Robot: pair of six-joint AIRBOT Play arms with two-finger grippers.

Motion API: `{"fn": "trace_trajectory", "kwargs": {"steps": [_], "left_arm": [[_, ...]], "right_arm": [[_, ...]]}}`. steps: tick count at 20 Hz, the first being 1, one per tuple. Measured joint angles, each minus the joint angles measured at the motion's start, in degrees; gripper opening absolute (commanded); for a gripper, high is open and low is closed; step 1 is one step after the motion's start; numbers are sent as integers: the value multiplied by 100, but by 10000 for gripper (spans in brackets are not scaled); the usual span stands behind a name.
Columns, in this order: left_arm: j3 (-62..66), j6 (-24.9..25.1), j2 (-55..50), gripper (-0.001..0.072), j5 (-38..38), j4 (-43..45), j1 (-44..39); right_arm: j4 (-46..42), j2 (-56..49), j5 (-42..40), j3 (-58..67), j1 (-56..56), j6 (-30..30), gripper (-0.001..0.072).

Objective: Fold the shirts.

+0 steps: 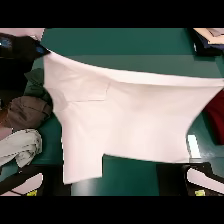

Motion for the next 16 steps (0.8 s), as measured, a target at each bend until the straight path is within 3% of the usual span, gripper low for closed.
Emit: {"fn": "trace_trajectory", "kwargs": {"steps": [9,13,16], "left_arm": [[-195,636,-1502,30,1860,7,4],[-201,691,-1698,30,2660,293,7],[-201,708,-1746,30,2583,881,76]], "right_arm": [[28,-1016,-2621,-822,595,-11,15],[15,-1255,-3296,-876,846,28,15],[-2,-1379,-3425,-887,979,83,15]]}}
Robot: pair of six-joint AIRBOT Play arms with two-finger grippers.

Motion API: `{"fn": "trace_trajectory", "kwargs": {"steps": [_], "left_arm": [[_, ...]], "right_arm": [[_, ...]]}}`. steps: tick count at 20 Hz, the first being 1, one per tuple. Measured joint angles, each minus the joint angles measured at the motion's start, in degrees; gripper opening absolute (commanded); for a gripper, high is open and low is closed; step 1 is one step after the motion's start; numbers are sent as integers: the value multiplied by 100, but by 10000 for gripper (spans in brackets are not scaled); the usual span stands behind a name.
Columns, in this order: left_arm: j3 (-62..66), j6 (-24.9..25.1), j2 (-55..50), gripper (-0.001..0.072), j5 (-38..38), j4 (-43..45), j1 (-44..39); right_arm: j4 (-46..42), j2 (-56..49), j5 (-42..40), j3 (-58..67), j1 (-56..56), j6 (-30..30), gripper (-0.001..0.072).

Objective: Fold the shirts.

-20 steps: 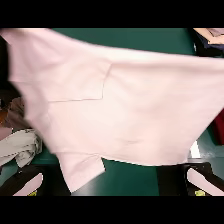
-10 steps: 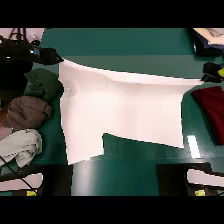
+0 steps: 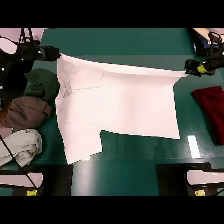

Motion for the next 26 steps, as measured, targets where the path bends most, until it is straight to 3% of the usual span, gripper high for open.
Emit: {"fn": "trace_trajectory", "kwargs": {"steps": [5,12,13,14,15,21,26], "left_arm": [[-50,7,-24,30,-1215,879,271],[-859,55,-33,31,-2422,1141,413],[-960,26,-33,111,-2481,1143,417],[-1032,-48,-33,404,-2524,1143,422],[-1082,-133,-33,615,-2559,1152,426],[-1204,-542,63,601,-2953,1172,428],[-2017,-752,1027,601,-3132,1172,428]], "right_arm": [[-13,-79,225,-306,313,79,15],[-33,-92,190,-1172,660,221,21],[-20,-92,166,-1217,675,227,37],[-9,-92,157,-1252,693,236,194],[7,-92,153,-1276,702,240,334],[44,225,369,-1329,603,177,344],[442,654,1156,-1338,133,-433,344]]}}
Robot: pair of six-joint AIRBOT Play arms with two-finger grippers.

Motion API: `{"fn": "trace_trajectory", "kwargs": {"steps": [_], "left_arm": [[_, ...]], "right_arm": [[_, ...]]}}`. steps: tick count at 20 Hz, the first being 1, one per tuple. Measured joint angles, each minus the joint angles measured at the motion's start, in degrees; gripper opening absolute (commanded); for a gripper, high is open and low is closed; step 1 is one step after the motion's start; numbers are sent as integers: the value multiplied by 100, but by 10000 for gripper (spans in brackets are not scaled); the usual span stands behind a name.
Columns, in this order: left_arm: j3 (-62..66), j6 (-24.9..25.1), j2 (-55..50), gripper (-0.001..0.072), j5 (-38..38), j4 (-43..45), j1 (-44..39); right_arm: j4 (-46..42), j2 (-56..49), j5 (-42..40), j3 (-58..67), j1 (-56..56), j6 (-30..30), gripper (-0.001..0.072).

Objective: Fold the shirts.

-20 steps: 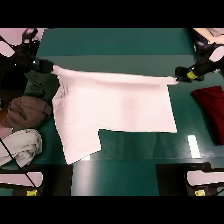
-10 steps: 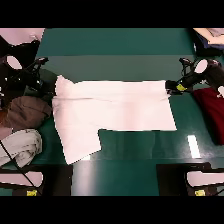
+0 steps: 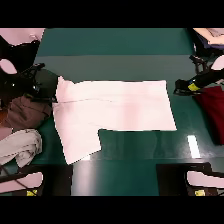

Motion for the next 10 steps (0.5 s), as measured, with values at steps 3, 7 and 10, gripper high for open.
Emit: {"fn": "trace_trajectory", "kwargs": {"steps": [3,7,10], "left_arm": [[-1132,-254,977,601,37,2,0],[-2697,-686,2229,601,81,-90,0],[-3587,-892,2730,601,140,-411,0]], "right_arm": [[507,83,376,-2,-334,-299,343],[850,122,570,-2,-496,-466,338],[938,129,629,-2,-448,-531,338]]}}
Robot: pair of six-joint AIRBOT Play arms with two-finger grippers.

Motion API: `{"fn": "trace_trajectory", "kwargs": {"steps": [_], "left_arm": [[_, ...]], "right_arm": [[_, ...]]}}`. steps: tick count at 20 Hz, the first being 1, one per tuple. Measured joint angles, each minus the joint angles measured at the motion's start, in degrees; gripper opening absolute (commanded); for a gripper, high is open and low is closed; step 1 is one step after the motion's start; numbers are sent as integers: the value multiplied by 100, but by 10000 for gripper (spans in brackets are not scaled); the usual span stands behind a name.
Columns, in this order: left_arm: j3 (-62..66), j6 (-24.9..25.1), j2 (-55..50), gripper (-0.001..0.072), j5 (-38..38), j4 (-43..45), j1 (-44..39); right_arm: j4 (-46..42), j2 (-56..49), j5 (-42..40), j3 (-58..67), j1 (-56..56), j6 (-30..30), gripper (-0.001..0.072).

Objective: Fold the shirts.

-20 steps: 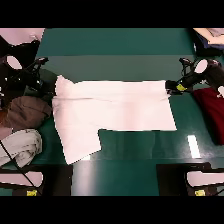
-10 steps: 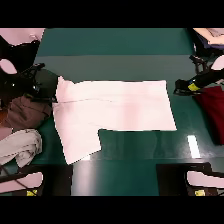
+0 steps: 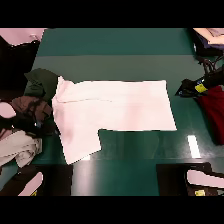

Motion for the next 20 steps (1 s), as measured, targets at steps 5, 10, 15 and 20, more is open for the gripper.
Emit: {"fn": "trace_trajectory", "kwargs": {"steps": [5,10,15,20], "left_arm": [[-793,-146,240,601,295,-348,0],[-1152,-190,291,600,660,-577,4],[-1263,-223,295,599,979,-896,4],[-1307,-175,284,188,1440,-863,7]], "right_arm": [[61,2,24,0,138,-79,338],[72,2,44,0,160,-103,339],[72,4,50,0,166,-105,338],[72,7,63,0,166,-107,338]]}}
